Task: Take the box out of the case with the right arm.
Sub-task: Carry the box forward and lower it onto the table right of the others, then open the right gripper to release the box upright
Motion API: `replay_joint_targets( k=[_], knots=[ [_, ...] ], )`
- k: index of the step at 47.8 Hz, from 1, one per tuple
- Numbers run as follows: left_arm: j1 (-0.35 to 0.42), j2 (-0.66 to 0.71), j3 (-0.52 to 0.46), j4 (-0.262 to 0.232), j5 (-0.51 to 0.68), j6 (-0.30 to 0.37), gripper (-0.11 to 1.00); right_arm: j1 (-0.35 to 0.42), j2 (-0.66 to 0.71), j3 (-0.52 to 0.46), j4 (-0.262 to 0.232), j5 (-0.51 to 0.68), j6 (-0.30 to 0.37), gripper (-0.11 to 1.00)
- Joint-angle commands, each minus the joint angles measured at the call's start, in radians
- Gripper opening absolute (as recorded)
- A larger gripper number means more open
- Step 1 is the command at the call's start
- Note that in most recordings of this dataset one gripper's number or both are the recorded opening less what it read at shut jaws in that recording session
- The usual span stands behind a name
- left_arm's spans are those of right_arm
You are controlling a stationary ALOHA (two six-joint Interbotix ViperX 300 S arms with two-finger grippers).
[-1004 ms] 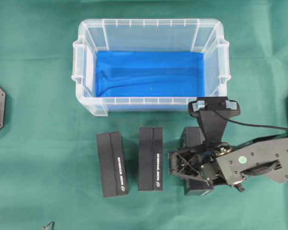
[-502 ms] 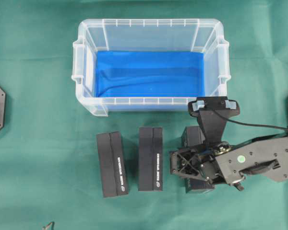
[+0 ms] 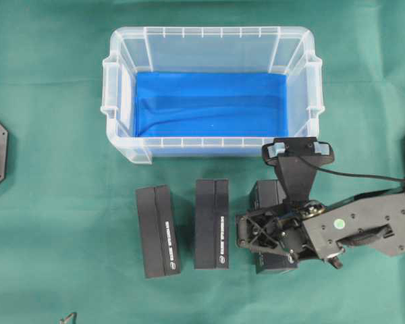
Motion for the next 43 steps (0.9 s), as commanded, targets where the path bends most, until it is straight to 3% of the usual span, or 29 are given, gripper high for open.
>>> replay_joint_targets(
  k=[1, 4, 6, 14, 34, 43],
  knots=[
    [0.003, 0.005, -0.009, 0.003, -0.006, -0.002, 0.0, -0.002, -0.017, -0.014, -0.002, -0.005, -0.002, 0.78],
    [0.003, 0.005, -0.011, 0.002, -0.006, -0.002, 0.0, -0.002, -0.017, -0.015, -0.003, -0.005, -0.002, 0.91],
    [0.003, 0.003, -0.009, 0.003, -0.005, -0.002, 0.0, -0.002, -0.017, -0.015, -0.002, -0.003, -0.002, 0.93],
    [0.003, 0.006, -0.009, 0.003, -0.005, 0.0, 0.0, -0.002, -0.017, -0.015, -0.003, -0.002, 0.002, 0.86],
    [0.003, 0.008, -0.011, 0.003, -0.006, 0.003, 0.0, -0.002, -0.028, -0.02, -0.005, 0.002, -0.005, 0.86],
    [0.003, 0.008, -0.009, 0.003, -0.005, 0.003, 0.0, -0.003, -0.069, -0.048, -0.015, 0.055, -0.006, 0.86]
  ],
)
